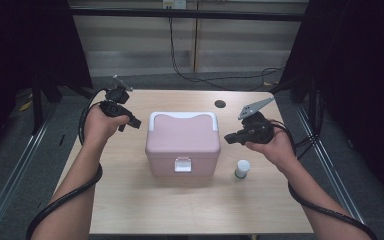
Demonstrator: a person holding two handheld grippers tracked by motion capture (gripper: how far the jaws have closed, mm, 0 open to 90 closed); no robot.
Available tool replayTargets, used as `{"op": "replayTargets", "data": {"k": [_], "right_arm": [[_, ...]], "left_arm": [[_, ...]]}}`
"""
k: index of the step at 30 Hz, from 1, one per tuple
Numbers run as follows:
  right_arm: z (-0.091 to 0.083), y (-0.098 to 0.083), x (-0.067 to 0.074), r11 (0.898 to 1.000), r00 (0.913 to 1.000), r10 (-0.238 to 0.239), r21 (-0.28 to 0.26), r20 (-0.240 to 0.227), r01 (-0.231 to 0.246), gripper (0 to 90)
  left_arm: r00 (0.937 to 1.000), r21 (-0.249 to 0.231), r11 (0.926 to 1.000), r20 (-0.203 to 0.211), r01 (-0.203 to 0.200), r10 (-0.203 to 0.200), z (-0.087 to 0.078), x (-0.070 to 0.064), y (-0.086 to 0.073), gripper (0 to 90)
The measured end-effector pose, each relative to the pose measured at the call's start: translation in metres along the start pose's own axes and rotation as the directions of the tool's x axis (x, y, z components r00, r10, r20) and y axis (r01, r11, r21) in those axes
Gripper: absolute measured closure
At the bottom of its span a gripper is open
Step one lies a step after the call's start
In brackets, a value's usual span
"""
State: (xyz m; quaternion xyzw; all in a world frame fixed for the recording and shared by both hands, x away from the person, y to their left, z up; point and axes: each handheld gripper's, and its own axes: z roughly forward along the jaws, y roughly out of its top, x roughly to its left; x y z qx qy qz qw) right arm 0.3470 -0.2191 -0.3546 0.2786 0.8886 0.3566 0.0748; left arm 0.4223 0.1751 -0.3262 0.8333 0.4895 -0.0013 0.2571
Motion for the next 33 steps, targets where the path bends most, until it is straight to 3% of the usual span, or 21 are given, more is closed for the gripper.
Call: {"op": "replayTargets", "data": {"k": [8, 14, 24, 33], "right_arm": [[-0.007, 0.014, 0.003, 1.0, 0.9999, -0.003, -0.013, -0.014, 0.003, 90.0], [0.006, 0.027, 0.011, 0.999, 0.9986, -0.034, -0.023, -0.041, 0.033, 90.0], [0.017, 0.028, 0.013, 0.999, 0.9977, -0.034, -0.022, -0.058, 0.032, 90.0], [0.018, 0.028, 0.014, 0.999, 0.9981, -0.037, -0.02, -0.049, 0.036, 90.0]], "left_arm": [[0.9999, -0.014, 0.9998, -0.004, -0.012, 0.012, -0.001, -0.007, 0.015, 81.9], [0.9999, -0.01, 0.9999, 0.012, -0.001, 0.001, 0.005, -0.011, 0.023, 80.3], [0.9991, -0.02, 0.9998, 0.043, 0.001, -0.001, 0.011, -0.016, 0.032, 80.2], [0.9992, -0.018, 0.9998, 0.041, 0.002, -0.001, 0.018, -0.02, 0.037, 80.2]]}}
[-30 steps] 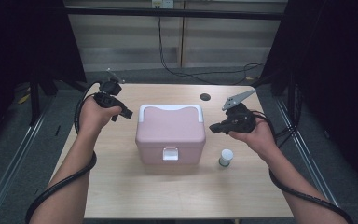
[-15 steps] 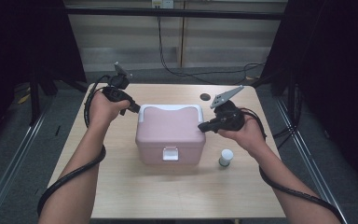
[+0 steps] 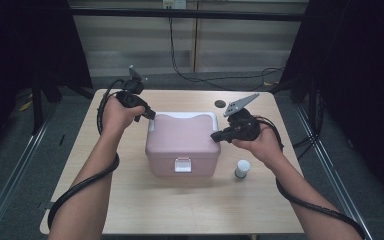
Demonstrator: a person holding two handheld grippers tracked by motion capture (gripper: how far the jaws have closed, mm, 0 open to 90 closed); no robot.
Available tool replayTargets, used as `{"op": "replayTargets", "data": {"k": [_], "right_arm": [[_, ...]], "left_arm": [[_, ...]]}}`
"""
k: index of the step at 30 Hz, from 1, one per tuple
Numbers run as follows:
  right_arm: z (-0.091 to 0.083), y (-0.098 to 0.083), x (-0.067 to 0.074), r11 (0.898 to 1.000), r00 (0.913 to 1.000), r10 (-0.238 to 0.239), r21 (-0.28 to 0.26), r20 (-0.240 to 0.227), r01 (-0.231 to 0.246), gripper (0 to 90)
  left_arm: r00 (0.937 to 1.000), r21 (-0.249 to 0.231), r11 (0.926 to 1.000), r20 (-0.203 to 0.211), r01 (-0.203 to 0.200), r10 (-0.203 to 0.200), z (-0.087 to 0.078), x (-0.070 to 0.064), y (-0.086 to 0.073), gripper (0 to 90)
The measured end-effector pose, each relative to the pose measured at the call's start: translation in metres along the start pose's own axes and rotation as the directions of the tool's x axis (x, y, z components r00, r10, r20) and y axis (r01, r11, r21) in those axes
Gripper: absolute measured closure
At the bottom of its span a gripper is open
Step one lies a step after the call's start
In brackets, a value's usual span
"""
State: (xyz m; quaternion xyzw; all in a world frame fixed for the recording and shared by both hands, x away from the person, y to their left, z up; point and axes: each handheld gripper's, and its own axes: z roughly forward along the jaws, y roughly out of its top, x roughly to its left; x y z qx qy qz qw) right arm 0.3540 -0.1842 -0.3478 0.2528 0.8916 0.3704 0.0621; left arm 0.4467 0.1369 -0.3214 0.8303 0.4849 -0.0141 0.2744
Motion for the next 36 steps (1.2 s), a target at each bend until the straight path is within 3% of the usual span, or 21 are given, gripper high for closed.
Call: {"op": "replayTargets", "data": {"k": [12, 15, 19, 21, 29, 31, 36], "right_arm": [[0.001, 0.003, 0.001, 1.0, 0.9999, -0.011, 0.018, 0.004, 0.011, 90.0], [0.0, 0.002, 0.001, 1.0, 1.0, -0.003, 0.018, 0.0, 0.003, 90.0], [0.0, 0.003, 0.001, 1.0, 0.9999, -0.01, 0.019, 0.004, 0.01, 90.0], [0.0, 0.003, 0.001, 1.0, 0.9999, -0.011, 0.018, 0.002, 0.011, 90.0], [0.0, 0.002, 0.0, 1.0, 1.0, -0.001, 0.018, -0.005, 0.001, 90.0], [0.001, 0.002, 0.0, 1.0, 1.0, -0.002, 0.017, -0.006, 0.002, 90.0], [0.001, 0.002, 0.0, 1.0, 1.0, 0.0, 0.017, -0.004, 0.0, 90.0]], "left_arm": [[0.9998, 0.005, 0.9999, 0.015, 0.014, -0.014, 0.007, 0.002, 0.004, 79.1], [0.9992, 0.0, 0.9993, -0.017, 0.036, -0.036, 0.006, 0.003, 0.003, 73.3], [0.9982, 0.0, 0.9986, -0.029, 0.053, -0.053, 0.006, 0.008, 0.001, 69.7], [0.9962, -0.003, 0.9962, -0.004, 0.086, -0.086, 0.01, 0.012, -0.001, 67.7], [0.9927, -0.024, 0.9927, 0.026, 0.118, -0.117, 0.014, 0.014, -0.001, 62.5], [0.9926, -0.027, 0.9925, 0.024, 0.12, -0.119, 0.015, 0.014, -0.001, 58.9], [0.9912, -0.026, 0.991, 0.021, 0.131, -0.13, 0.015, 0.013, -0.002, 59.5]]}}
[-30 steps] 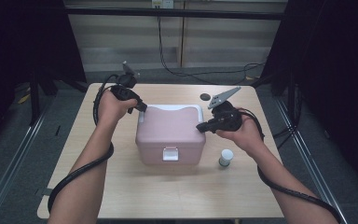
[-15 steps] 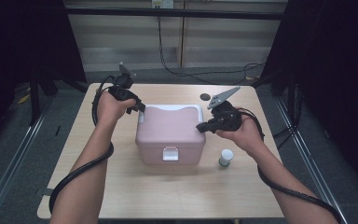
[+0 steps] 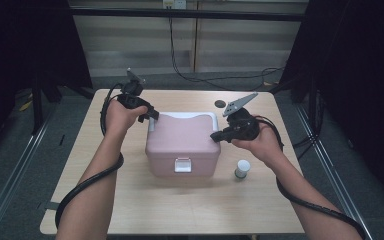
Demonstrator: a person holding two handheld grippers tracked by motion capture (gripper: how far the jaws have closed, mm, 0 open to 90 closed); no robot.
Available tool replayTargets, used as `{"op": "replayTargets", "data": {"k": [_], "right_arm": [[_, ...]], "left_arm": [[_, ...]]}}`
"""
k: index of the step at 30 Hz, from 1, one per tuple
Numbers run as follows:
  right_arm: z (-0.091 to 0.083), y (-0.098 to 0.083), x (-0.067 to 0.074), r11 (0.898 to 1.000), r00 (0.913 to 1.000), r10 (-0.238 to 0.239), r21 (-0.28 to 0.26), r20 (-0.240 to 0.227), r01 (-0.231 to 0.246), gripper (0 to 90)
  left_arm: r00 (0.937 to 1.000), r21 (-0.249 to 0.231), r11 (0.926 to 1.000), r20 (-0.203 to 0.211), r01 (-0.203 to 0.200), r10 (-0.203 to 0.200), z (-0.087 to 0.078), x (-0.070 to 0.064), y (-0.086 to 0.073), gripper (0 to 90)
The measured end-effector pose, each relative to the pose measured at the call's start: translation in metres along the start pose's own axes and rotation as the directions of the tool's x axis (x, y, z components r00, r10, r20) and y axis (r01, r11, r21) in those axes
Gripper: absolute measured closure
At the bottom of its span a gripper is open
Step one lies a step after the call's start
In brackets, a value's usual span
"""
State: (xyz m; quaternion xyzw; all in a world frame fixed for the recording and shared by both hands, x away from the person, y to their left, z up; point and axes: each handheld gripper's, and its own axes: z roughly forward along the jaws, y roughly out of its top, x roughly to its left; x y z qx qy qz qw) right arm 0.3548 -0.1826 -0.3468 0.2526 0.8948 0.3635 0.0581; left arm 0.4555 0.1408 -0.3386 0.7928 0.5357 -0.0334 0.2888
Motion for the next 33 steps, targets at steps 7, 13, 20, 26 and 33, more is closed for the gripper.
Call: {"op": "replayTargets", "data": {"k": [7, 13, 20, 26, 33], "right_arm": [[0.001, 0.0, -0.001, 1.0, 1.0, 0.0, -0.007, -0.005, 0.0, 90.0], [0.001, 0.001, 0.0, 1.0, 1.0, 0.003, 0.005, -0.002, -0.003, 90.0], [0.001, 0.002, 0.0, 1.0, 0.9999, 0.01, 0.008, 0.002, -0.01, 90.0], [0.001, 0.003, 0.001, 1.0, 1.0, -0.001, 0.012, 0.009, 0.001, 90.0], [0.002, 0.003, 0.001, 1.0, 0.9999, -0.003, 0.014, 0.01, 0.002, 90.0]], "left_arm": [[1.0, -0.012, 0.9999, 0.01, 0.003, -0.003, -0.009, -0.004, 0.0, 59.3], [0.999, -0.012, 0.9991, -0.018, -0.04, 0.04, -0.017, -0.011, 0.0, 58.9], [0.9957, -0.008, 0.9957, -0.015, -0.092, 0.092, -0.02, -0.024, 0.0, 59.5], [0.9961, -0.017, 0.9985, -0.072, -0.052, 0.051, -0.014, -0.011, -0.004, 50.0], [0.9986, -0.02, 0.9996, -0.05, -0.02, 0.019, 0.0, -0.007, -0.005, 44.3]]}}
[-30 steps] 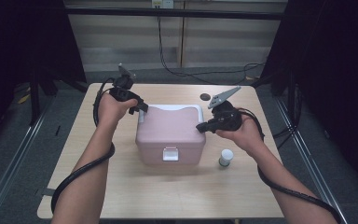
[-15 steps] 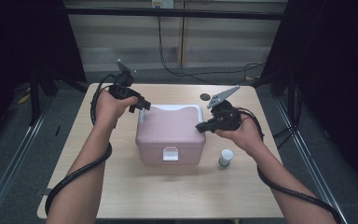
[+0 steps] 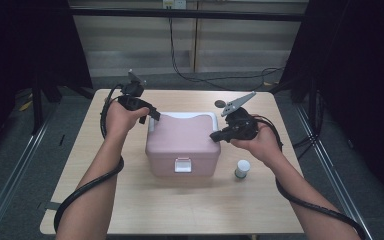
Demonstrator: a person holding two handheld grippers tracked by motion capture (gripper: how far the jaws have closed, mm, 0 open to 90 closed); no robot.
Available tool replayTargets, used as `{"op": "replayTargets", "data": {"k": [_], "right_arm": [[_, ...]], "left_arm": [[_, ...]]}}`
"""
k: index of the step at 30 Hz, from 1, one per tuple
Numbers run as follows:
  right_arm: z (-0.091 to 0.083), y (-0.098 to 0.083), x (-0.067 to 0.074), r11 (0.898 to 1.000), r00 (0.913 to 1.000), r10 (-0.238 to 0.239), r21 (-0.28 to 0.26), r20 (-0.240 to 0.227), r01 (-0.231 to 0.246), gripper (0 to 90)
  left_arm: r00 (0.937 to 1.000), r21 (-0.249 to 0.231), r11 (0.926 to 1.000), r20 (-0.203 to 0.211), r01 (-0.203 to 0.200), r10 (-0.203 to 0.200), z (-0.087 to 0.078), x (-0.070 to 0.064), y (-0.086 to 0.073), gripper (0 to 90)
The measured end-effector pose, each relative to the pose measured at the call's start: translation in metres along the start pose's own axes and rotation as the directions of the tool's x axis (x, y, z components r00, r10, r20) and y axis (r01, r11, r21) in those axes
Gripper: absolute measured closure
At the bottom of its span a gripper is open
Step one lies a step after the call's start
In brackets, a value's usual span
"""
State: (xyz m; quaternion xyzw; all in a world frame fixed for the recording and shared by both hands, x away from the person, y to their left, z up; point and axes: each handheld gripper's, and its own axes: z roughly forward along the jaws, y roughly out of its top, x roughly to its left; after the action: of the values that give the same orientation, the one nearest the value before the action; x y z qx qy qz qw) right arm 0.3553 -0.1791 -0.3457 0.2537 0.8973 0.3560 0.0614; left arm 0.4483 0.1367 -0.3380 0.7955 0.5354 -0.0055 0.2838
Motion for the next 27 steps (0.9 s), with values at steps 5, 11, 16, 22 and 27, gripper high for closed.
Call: {"op": "replayTargets", "data": {"k": [5, 11, 16, 22, 27], "right_arm": [[0.0, 0.0, 0.0, 1.0, 1.0, -0.002, 0.001, 0.0, 0.002, 90.0], [0.0, -0.001, -0.001, 1.0, 1.0, 0.008, -0.005, -0.004, -0.008, 90.0], [0.002, 0.0, -0.001, 1.0, 0.9999, 0.008, -0.013, -0.008, -0.008, 90.0], [0.002, -0.001, -0.001, 1.0, 0.9997, 0.02, -0.017, -0.013, -0.02, 90.0], [0.001, 0.0, -0.001, 0.999, 0.9992, 0.037, 0.004, -0.012, -0.037, 90.0]], "left_arm": [[0.9995, 0.004, 0.9999, 0.027, 0.017, -0.017, 0.008, -0.002, 0.001, 41.3], [0.9997, 0.007, 0.9998, 0.017, 0.017, -0.017, 0.004, -0.006, 0.002, 43.2], [0.999, 0.003, 0.9996, 0.035, 0.027, -0.027, -0.001, -0.005, 0.002, 43.7], [0.9982, -0.003, 0.9999, 0.06, 0.011, -0.011, -0.011, -0.006, 0.002, 44.9], [0.999, 0.011, 0.9999, 0.044, -0.011, 0.011, -0.015, -0.01, 0.001, 45.6]]}}
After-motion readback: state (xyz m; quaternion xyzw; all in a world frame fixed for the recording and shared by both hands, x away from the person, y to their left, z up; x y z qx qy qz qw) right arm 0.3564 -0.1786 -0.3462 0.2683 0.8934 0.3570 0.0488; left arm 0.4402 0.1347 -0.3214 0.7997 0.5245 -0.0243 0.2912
